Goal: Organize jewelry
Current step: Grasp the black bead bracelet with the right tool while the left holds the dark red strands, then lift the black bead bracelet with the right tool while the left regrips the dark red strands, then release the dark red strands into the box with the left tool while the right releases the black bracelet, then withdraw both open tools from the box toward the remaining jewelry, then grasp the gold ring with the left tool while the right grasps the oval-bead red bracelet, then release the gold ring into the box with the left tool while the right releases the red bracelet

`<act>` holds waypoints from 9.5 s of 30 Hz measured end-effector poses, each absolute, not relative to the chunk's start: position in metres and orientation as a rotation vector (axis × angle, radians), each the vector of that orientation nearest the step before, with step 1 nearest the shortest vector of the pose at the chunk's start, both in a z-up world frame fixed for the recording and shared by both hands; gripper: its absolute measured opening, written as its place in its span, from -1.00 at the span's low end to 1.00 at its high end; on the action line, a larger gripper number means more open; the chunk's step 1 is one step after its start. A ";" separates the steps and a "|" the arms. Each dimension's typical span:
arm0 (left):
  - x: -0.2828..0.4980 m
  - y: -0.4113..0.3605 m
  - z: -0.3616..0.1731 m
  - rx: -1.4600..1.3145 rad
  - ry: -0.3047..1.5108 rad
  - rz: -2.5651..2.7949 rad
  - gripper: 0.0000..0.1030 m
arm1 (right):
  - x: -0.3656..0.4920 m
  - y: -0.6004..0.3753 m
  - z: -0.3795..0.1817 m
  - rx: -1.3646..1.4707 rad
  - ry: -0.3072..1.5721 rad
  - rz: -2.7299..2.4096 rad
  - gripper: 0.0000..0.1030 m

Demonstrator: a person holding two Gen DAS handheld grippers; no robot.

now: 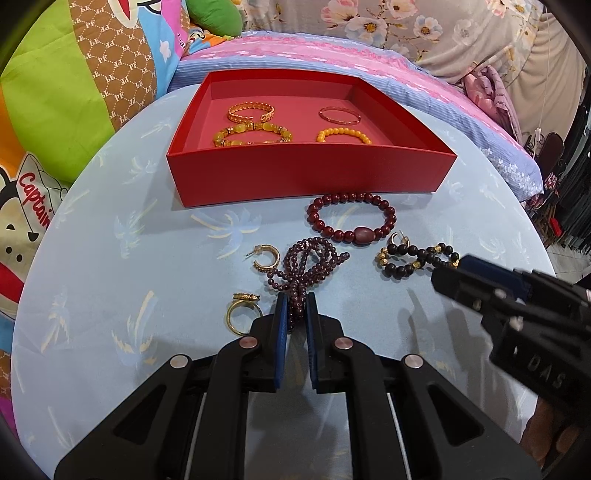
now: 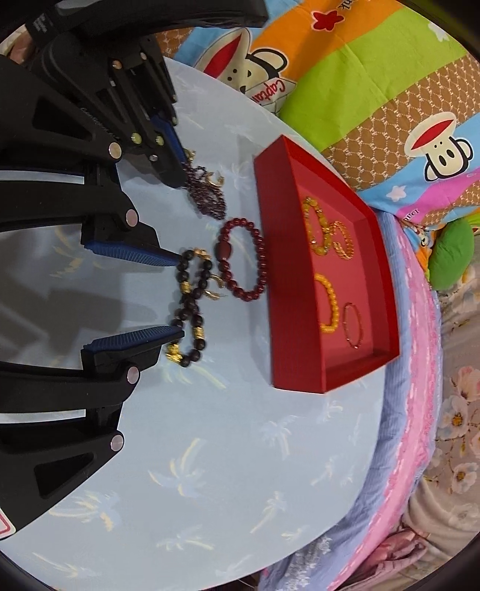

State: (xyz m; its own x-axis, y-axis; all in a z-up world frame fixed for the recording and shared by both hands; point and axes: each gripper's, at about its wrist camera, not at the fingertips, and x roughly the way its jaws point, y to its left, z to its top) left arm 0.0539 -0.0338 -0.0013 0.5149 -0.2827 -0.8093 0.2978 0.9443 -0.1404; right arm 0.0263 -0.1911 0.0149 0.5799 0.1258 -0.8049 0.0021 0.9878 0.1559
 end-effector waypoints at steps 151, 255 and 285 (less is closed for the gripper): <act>0.208 -0.071 0.069 0.054 0.789 -0.336 -0.04 | 0.162 -0.214 0.063 0.165 0.830 0.086 -0.29; 0.065 0.004 0.002 0.033 0.898 -0.283 -0.76 | 0.077 -0.184 0.015 0.167 0.925 0.062 -0.85; 0.164 -0.035 0.094 0.048 0.754 -0.330 -0.76 | 0.151 -0.211 0.121 0.162 0.752 0.116 -0.85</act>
